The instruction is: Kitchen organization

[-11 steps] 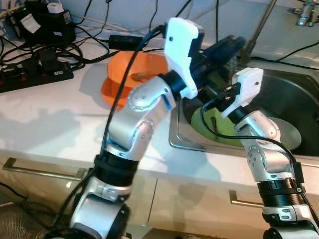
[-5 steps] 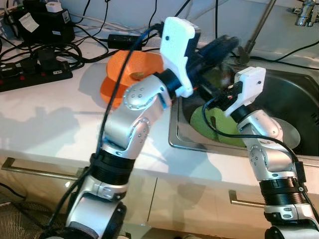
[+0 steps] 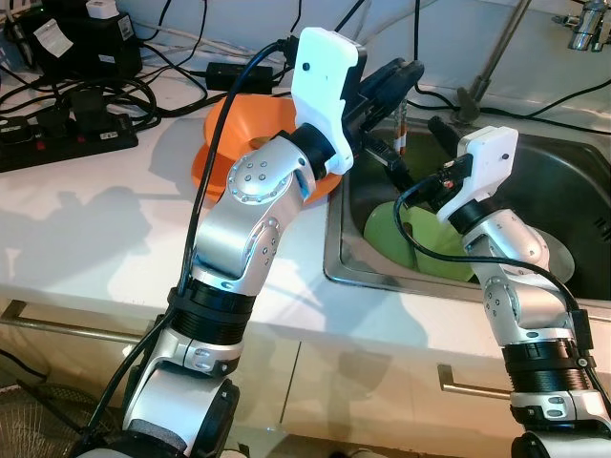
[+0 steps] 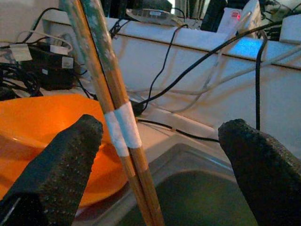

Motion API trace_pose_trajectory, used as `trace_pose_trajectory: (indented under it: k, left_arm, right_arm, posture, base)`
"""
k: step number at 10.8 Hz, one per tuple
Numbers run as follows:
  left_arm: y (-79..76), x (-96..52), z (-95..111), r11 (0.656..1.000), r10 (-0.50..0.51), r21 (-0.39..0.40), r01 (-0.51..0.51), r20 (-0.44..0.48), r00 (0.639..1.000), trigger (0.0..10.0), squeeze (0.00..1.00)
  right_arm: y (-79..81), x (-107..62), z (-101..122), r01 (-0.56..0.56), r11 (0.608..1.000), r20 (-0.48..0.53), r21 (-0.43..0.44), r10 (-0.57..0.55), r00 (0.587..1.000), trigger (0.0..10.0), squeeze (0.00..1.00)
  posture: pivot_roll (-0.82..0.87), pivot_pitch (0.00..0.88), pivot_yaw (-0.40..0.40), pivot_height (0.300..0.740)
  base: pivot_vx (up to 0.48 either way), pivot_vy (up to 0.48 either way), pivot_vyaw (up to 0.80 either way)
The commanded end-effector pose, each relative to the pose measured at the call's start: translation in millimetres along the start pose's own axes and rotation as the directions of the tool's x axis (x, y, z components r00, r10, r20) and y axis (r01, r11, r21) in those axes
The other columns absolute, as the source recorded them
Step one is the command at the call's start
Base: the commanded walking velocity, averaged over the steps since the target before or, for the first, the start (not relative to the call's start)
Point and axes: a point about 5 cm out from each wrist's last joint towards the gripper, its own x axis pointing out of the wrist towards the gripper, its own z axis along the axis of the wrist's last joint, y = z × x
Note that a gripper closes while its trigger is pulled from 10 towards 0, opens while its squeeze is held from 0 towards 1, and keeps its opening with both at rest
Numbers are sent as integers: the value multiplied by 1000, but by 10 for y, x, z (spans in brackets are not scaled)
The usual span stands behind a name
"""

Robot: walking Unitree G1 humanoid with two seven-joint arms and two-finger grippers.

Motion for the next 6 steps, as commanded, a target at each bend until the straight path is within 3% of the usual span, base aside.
trace_pose_trajectory:
  k: [1,6]
  left_arm:
    - [-49,26,22,999,-36,-1,36,1,999,10000,0]
    - [-129,-18,3,992,-125,-26,124,-29,992,10000,0]
  right_arm:
    - [-82,9,12,36,999,-12,-27,-36,999,10000,0]
    - [-178,38,8,107,994,-15,-38,-108,994,10000,0]
  posture:
    - [-17,44,-97,740]
    - [-10,48,-105,740]
  base:
    - [0,0,0]
    - [0,0,0]
